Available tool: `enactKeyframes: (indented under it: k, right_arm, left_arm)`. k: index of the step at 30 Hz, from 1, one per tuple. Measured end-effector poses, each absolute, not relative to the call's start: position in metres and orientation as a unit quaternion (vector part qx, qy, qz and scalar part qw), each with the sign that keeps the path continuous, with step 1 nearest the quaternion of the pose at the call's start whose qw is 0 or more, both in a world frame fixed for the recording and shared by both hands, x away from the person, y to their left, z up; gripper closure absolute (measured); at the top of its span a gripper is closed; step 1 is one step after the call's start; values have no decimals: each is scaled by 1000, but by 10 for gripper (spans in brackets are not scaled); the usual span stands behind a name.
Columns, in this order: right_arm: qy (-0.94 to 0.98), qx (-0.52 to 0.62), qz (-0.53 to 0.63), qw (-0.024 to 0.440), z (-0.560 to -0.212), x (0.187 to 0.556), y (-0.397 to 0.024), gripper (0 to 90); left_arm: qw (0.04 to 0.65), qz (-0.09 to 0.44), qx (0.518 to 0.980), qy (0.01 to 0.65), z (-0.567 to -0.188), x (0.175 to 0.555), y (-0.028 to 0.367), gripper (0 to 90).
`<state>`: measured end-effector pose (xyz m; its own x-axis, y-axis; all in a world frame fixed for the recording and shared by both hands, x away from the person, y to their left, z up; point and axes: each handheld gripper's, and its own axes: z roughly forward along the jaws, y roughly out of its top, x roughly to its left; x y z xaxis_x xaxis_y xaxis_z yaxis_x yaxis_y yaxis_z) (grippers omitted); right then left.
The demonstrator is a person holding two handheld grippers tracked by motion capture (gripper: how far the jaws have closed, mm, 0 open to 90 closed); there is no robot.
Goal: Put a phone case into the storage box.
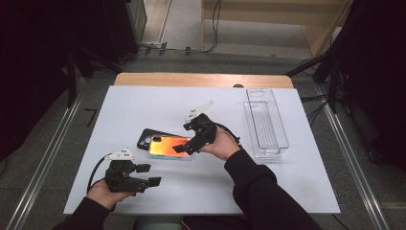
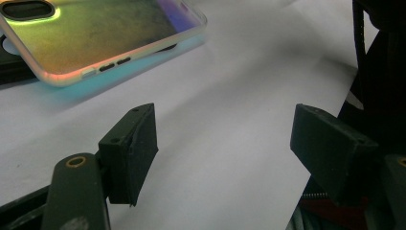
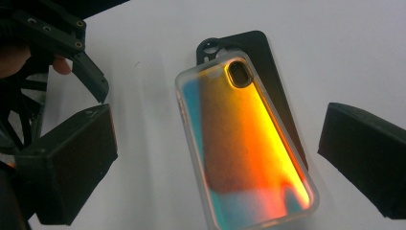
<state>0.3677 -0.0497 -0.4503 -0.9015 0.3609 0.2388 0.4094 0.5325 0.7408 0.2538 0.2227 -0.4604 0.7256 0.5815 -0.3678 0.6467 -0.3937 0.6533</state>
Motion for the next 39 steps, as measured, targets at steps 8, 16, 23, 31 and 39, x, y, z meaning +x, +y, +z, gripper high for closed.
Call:
enactKeyframes:
  k: [8,16,23,31,39]
  right_arm:
    - [-883,-208,-421,19,-457,371,-29,0]
    - [-880,-232,-414,2,-466,380,-17,111]
    - [-882,-226,-412,19,-475,382,-12,0]
    - [-887,-227,-401,18,-483,383,-7,0]
    - [-897,-222,-382,7,-494,384,-4,0]
  left_arm:
    - [410,-41,834,367,-460,254,223,243]
    - [410,-42,834,367,-460,254,223,243]
    - [409,-43,834,367,-461,254,223,243]
    - [409,-43,835,367,-461,254,223,243]
    - [408,-41,835,368,-461,254,223,243]
